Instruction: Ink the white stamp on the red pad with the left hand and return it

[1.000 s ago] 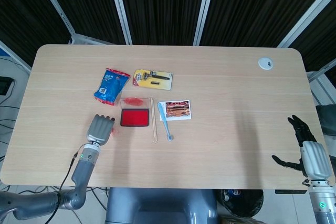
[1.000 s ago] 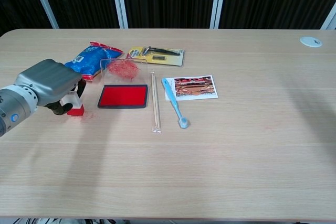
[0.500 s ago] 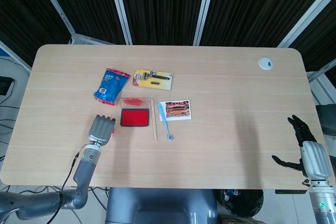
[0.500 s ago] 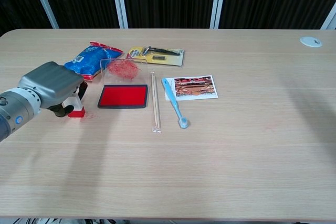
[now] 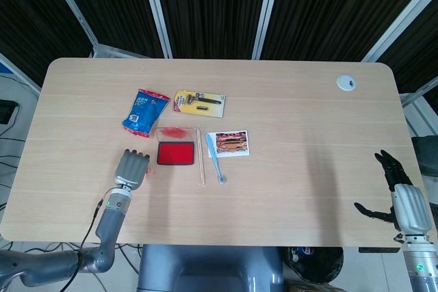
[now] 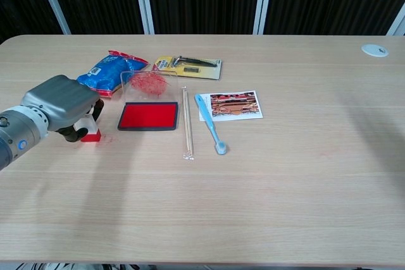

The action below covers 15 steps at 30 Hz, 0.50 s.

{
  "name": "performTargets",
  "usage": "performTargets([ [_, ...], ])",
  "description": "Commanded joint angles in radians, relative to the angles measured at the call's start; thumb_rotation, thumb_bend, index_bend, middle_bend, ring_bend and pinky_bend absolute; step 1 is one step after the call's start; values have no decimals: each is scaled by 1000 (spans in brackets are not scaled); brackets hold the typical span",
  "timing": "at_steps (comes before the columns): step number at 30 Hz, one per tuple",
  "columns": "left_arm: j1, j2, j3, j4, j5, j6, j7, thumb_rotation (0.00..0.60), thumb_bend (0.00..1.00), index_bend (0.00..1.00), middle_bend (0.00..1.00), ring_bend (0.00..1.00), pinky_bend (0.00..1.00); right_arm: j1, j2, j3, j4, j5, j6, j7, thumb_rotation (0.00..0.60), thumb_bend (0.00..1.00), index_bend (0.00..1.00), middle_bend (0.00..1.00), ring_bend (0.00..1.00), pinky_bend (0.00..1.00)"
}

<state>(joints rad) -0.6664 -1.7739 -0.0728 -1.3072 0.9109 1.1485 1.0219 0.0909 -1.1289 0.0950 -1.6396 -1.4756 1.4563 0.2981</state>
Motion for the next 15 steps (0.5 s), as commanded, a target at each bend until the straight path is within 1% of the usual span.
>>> performTargets([
  [1,0,2,1,-2,-4,-1,7,600,362,485,488,392,470,0,0,0,0,-1,0,0,600,133,0,0,0,185],
  [4,0,3,0,-5,-12,-3,14,600,355,454,449,371,448,0,0,0,0,-1,2,0,600,133,0,0,0,185],
  [8,-1,4,0,-9,-17,-3,21,600,315,397,383,339,409,0,-1,0,1,-2,2,0,600,133,0,0,0,185],
  [11,0,6,0,-12,-23,-2,28,600,294,327,322,299,359,-1,-1,0,1,-2,3,0,600,133,0,0,0,185],
  [14,0,10,-3,-19,-31,-2,30,600,264,241,224,234,294,-1,-1,1,1,-3,5,0,600,133,0,0,0,185],
  [15,1,12,-3,-22,-31,-2,27,600,251,207,184,196,254,-1,-1,0,1,-3,5,0,600,133,0,0,0,185],
])
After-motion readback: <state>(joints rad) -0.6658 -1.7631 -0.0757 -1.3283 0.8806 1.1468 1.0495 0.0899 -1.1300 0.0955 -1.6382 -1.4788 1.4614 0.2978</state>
